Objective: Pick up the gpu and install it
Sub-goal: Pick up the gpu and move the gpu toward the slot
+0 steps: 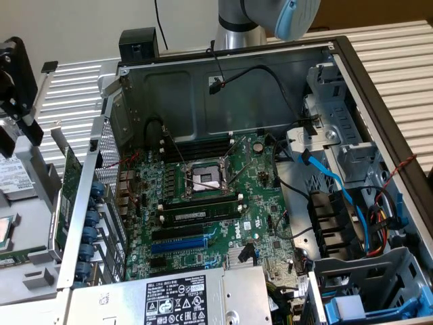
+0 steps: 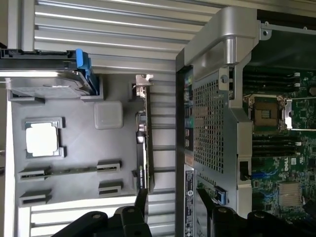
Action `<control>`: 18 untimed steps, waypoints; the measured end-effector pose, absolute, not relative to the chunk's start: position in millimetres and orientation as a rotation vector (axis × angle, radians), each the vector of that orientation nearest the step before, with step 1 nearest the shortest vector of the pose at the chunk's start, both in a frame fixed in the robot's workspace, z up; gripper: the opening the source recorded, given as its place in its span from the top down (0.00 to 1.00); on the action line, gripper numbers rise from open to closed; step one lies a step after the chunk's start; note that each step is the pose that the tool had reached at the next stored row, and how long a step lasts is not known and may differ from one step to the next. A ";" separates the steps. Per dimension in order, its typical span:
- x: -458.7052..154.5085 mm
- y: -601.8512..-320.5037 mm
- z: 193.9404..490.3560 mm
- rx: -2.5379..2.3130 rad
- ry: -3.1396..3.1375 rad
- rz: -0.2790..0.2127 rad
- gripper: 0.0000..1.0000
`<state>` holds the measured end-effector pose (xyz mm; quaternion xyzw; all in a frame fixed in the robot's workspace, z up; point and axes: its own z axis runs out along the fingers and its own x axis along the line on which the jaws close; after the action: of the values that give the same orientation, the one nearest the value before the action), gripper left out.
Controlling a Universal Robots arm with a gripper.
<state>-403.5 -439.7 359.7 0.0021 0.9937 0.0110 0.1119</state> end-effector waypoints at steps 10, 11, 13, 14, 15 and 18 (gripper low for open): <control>-403.7 -445.7 342.8 0.016 2.916 0.040 0.49; -403.7 -445.7 342.5 0.019 2.915 0.059 0.49; -403.9 -445.8 342.0 0.027 2.913 0.102 0.49; -404.0 -445.9 341.9 0.029 2.912 0.122 0.49; -404.0 -445.9 341.9 0.029 2.911 0.124 0.49; -404.8 -445.9 340.9 0.029 2.911 0.124 0.49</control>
<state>-404.8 -445.9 340.9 0.0101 0.9926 0.0424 0.1135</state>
